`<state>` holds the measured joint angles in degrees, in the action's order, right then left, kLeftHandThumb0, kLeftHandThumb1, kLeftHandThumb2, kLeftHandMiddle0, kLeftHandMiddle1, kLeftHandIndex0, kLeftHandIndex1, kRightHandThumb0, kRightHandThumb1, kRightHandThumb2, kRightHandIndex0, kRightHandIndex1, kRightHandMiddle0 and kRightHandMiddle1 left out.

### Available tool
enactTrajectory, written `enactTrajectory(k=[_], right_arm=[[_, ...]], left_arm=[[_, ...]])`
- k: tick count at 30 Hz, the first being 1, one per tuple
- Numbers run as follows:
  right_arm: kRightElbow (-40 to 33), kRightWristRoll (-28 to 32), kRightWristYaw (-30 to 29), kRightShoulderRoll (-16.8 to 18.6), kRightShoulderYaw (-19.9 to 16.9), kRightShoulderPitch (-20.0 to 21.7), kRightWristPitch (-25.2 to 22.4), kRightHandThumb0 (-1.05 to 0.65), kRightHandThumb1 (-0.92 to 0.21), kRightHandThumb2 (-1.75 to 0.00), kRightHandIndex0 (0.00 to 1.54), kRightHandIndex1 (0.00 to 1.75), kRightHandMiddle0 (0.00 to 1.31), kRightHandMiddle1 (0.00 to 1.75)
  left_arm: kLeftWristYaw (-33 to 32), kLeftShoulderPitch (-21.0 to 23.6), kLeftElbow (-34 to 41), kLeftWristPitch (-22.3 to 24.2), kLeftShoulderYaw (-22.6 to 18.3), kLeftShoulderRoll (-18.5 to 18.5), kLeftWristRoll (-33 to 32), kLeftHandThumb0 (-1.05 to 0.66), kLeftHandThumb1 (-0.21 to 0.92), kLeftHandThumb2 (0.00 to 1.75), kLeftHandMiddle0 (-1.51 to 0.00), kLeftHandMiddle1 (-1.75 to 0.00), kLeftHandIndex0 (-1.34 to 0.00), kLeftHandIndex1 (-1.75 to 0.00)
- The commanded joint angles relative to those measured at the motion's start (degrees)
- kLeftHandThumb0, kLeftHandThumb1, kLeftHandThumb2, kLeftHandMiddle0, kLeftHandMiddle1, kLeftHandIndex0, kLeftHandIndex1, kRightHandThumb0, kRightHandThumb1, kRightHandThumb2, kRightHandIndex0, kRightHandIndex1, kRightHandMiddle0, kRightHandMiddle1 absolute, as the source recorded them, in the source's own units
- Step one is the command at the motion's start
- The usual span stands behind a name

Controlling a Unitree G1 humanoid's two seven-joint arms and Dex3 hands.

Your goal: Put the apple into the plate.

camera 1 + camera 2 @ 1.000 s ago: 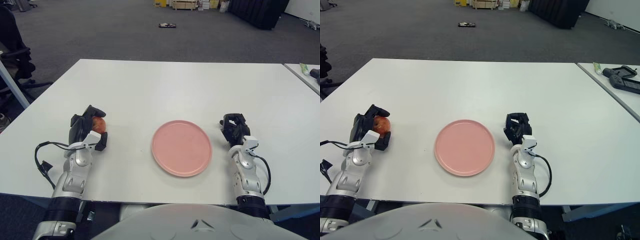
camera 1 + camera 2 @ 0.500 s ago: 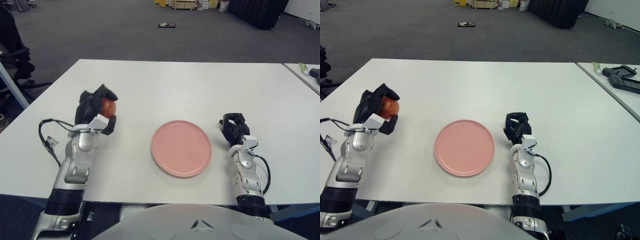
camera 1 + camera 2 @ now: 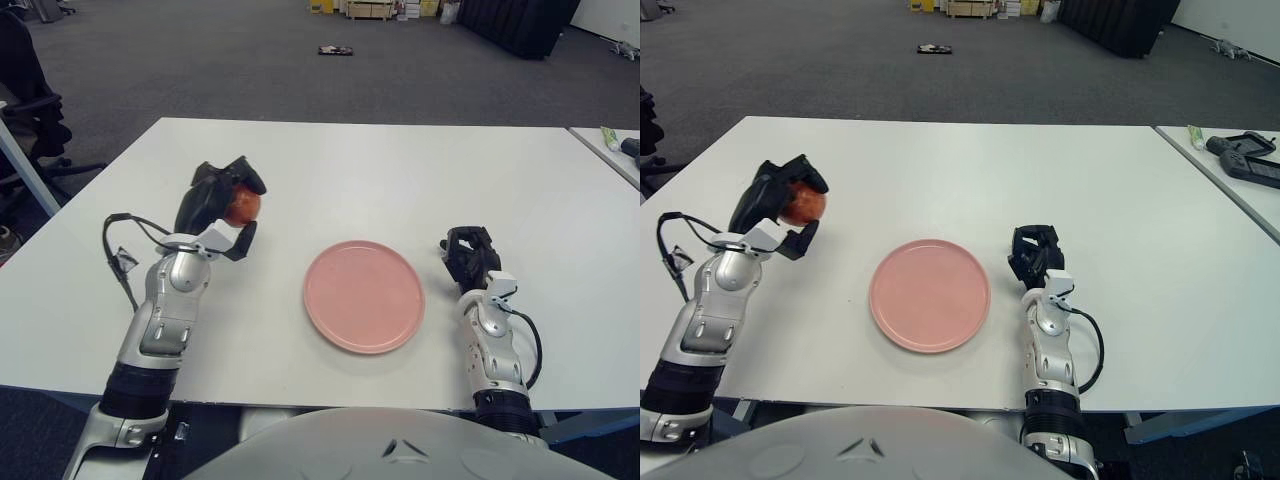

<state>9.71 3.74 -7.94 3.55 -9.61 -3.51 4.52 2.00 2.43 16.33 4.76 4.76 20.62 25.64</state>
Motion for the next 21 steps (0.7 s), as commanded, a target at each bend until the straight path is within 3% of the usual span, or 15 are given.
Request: enactTrajectory(k=[1, 8, 21], right_arm=[[2.06, 0.37, -0.22, 0.19, -0.19, -0.74, -2.23, -0.36, -0.81, -0.68, 0.45, 1.27, 0.25, 1.75], [2.77, 0.3, -0.21, 0.1, -0.23, -0.56, -1.74, -0.36, -0.79, -0.7, 0.45, 1.28, 0.26, 1.75], [2.61, 0.12, 0.0, 0.08, 0.05, -0.91, -1.13, -0.36, -0.82, -0.67, 0.44, 1.27, 0.25, 1.75]], left_arm=[[1.3, 2.67, 0.39, -2.67, 1.22, 0.21, -0.23, 0.0, -0.12, 1.75, -1.0, -1.57, -0.71, -1.75], [3.55, 3.64, -0.95, -6.44, 3.9, -0.57, -1.33, 0.0, -0.11, 1.75, -0.99, -1.58, -0.71, -1.75], [9.72, 7.36, -4.7, -12.88, 14.15, -3.94, -1.75, 0.0, -0.08, 1.72, -0.96, -1.6, -0.68, -1.75]])
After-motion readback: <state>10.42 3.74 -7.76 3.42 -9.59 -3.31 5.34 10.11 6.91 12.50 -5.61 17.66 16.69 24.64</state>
